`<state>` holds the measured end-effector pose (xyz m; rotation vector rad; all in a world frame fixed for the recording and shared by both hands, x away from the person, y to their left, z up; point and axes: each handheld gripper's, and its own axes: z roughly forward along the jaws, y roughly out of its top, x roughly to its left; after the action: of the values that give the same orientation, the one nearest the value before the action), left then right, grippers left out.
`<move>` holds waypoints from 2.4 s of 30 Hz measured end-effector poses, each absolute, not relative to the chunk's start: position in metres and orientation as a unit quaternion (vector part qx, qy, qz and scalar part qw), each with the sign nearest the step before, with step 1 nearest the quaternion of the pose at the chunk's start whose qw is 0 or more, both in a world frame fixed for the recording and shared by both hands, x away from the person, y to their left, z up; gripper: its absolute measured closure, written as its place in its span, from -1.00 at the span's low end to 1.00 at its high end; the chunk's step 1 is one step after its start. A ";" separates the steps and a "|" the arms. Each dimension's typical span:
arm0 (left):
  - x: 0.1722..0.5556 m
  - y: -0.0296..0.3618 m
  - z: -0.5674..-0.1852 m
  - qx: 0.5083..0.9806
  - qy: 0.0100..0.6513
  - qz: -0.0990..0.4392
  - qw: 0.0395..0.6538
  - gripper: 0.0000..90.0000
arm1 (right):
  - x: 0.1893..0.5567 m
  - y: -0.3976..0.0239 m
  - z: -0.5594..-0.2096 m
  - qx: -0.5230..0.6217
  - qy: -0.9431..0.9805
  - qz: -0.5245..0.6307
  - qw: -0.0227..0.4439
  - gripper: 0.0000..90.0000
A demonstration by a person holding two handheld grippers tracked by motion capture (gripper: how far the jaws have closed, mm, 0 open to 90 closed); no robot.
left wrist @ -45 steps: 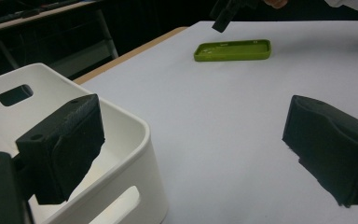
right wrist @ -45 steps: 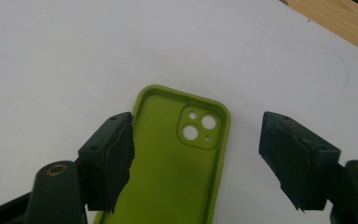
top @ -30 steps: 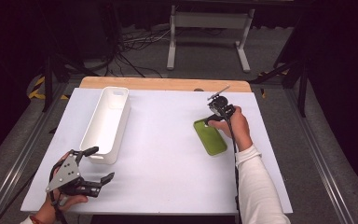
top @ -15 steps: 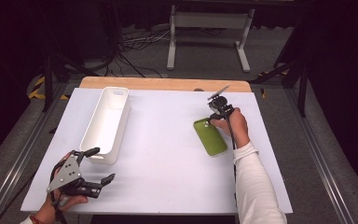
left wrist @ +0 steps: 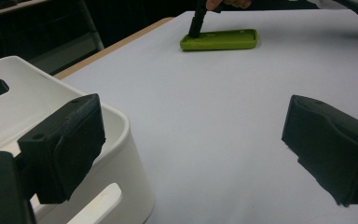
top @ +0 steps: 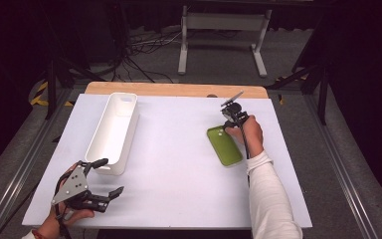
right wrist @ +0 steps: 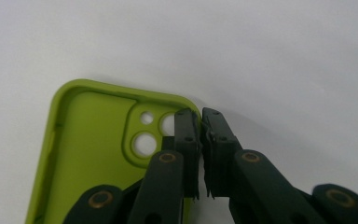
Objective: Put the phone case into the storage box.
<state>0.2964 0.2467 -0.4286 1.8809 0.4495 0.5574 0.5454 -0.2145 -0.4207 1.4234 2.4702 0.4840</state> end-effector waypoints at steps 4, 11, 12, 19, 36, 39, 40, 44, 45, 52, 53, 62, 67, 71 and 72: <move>0.297 0.247 -0.429 0.791 0.187 0.235 0.533 -0.85 | 0.545 -0.214 -0.421 0.492 0.844 0.168 0.130 0.94; 0.297 0.247 -0.429 0.791 0.187 0.230 0.535 -0.85 | 0.544 -0.215 -0.420 0.501 0.837 0.175 0.134 0.95; 0.297 0.247 -0.429 0.791 0.187 0.230 0.535 -0.85 | 0.544 -0.215 -0.420 0.500 0.837 0.178 0.134 0.95; 0.296 0.246 -0.428 0.790 0.185 0.232 0.537 -0.85 | 0.537 -0.218 -0.409 0.505 0.827 0.197 0.146 0.96; 0.294 0.245 -0.426 0.787 0.184 0.238 0.539 -0.85 | 0.503 -0.221 -0.373 0.487 0.798 0.286 0.213 0.96; 0.294 0.246 -0.425 0.786 0.186 0.240 0.538 -0.86 | 0.497 -0.222 -0.369 0.483 0.792 0.299 0.225 0.96; 0.294 0.245 -0.424 0.785 0.189 0.238 0.540 -0.85 | 0.494 -0.223 -0.367 0.481 0.789 0.306 0.227 0.96; 0.295 0.244 -0.422 0.783 0.190 0.241 0.541 -0.85 | 0.484 -0.222 -0.362 0.476 0.782 0.326 0.236 0.96; 0.296 0.243 -0.422 0.782 0.191 0.242 0.542 -0.85 | 0.482 -0.222 -0.361 0.473 0.780 0.333 0.237 0.96; 0.299 0.236 -0.415 0.769 0.210 0.249 0.549 -0.85 | 0.461 -0.217 -0.355 0.452 0.772 0.367 0.255 0.96; 0.300 0.235 -0.414 0.770 0.213 0.248 0.548 -0.85 | 0.459 -0.216 -0.354 0.449 0.771 0.373 0.256 0.96; 0.303 0.226 -0.409 0.767 0.223 0.253 0.546 -0.83 | 0.438 -0.206 -0.350 0.425 0.763 0.403 0.273 0.96; 0.307 0.219 -0.406 0.769 0.222 0.250 0.544 -0.80 | 0.428 -0.198 -0.350 0.411 0.764 0.413 0.277 0.96; 0.308 0.213 -0.404 0.771 0.216 0.251 0.544 -0.80 | 0.421 -0.193 -0.350 0.402 0.764 0.423 0.276 0.96; 0.308 0.211 -0.404 0.772 0.215 0.251 0.543 -0.80 | 0.420 -0.193 -0.349 0.400 0.762 0.428 0.275 0.96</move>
<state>0.3083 0.2109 -0.4035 1.8321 0.5105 0.5960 0.4197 -0.1925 -0.3495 1.0759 2.0500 1.1507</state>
